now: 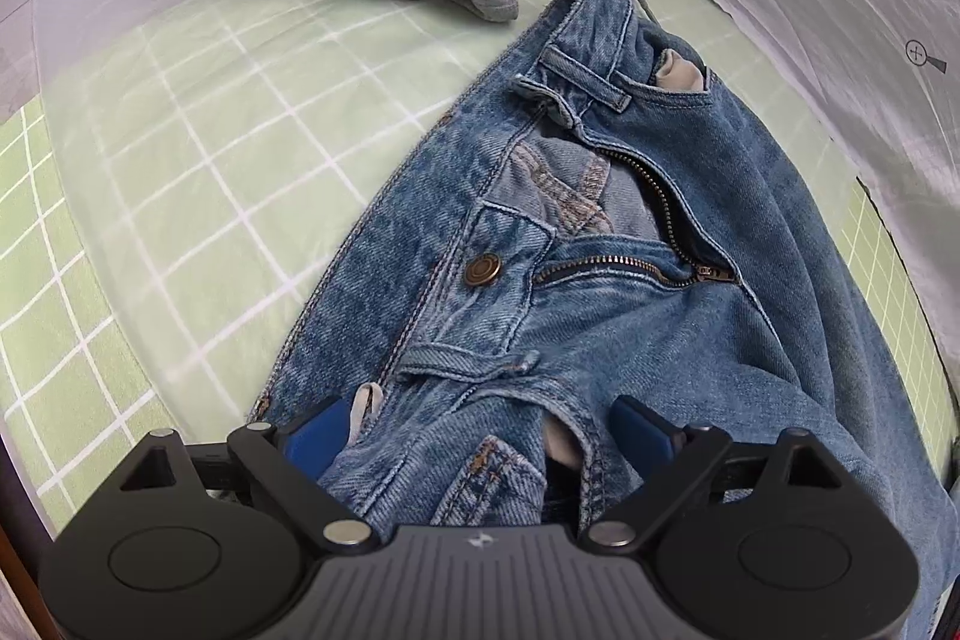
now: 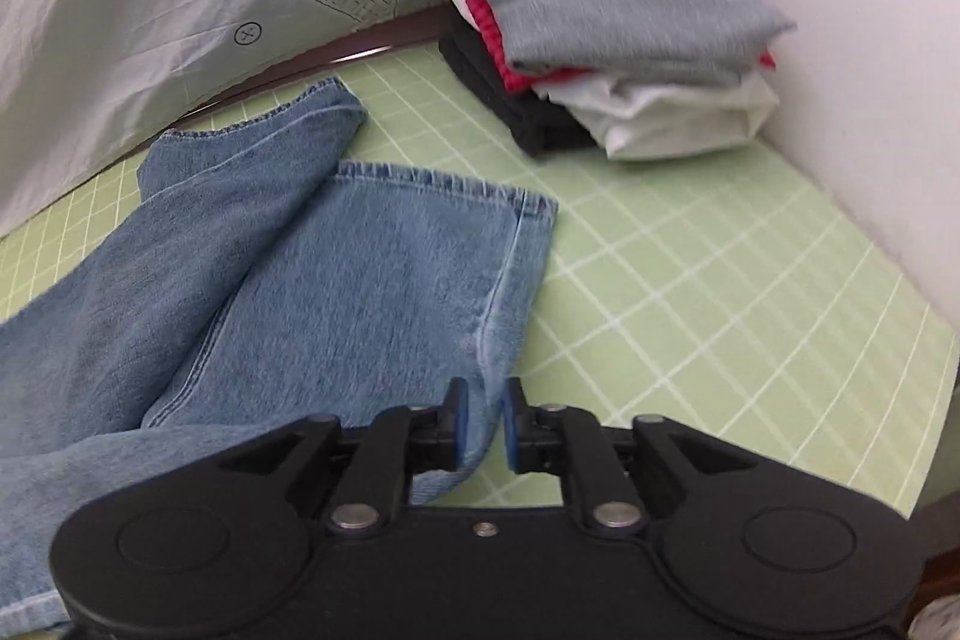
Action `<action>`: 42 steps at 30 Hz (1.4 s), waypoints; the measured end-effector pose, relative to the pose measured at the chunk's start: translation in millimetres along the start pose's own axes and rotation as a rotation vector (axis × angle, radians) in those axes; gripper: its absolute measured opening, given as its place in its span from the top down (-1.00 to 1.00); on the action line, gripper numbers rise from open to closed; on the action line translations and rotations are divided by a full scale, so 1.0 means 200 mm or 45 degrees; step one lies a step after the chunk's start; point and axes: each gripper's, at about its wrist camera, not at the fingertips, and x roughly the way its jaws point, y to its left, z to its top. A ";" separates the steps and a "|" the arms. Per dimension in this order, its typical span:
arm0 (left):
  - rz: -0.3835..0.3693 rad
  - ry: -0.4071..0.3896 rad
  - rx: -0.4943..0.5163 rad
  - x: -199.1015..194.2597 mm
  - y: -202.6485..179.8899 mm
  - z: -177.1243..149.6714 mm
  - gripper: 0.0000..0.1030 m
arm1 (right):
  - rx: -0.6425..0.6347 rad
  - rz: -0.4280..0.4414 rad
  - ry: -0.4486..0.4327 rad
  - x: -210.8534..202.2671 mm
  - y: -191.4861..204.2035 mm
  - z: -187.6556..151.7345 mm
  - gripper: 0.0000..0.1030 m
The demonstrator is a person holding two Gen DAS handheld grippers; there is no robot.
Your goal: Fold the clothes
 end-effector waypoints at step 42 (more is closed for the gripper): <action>-0.258 -0.096 -0.466 -0.18 0.29 -0.02 0.62 | 0.524 0.301 -0.081 0.14 -0.18 -0.01 0.93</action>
